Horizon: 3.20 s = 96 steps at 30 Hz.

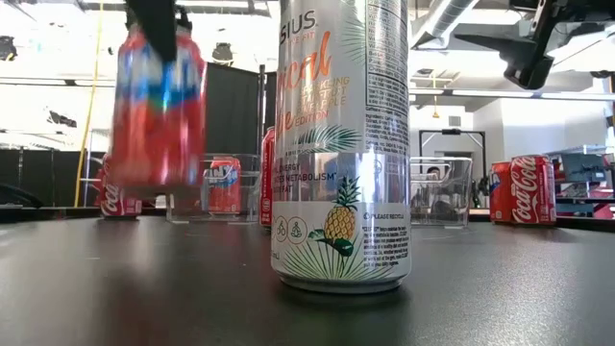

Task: Sort soda cans
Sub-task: Put the bottom right red soda can into the left transparent bin

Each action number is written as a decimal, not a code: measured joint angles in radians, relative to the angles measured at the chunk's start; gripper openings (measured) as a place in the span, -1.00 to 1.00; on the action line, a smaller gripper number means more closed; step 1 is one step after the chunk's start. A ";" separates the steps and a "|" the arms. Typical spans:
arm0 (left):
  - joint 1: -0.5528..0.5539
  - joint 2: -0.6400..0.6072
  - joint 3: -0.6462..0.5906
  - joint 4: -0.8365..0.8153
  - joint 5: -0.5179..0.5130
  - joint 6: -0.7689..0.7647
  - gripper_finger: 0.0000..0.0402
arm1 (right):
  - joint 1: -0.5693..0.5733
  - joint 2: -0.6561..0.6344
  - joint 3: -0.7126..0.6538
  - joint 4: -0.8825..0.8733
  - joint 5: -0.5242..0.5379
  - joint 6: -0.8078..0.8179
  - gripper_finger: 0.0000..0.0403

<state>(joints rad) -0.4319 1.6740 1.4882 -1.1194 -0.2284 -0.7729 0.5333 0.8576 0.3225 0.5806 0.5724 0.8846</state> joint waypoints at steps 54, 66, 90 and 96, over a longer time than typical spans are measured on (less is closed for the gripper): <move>1.120 0.179 0.364 0.009 0.109 0.975 0.46 | -0.094 0.000 0.000 -0.008 0.114 0.113 0.85; 1.130 0.243 0.266 0.125 0.123 1.063 0.46 | -0.125 0.000 0.000 -0.039 0.114 0.163 0.85; 1.169 0.240 0.149 0.319 0.109 1.094 0.56 | -0.138 0.000 0.000 -0.049 0.135 0.215 0.85; 1.171 0.241 0.150 0.323 0.110 1.095 0.57 | -0.136 0.000 0.000 -0.049 0.136 0.226 0.85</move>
<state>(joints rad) 0.7388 1.9148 1.6382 -0.7967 -0.1188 0.3220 0.3973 0.8574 0.3225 0.5312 0.7085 1.1107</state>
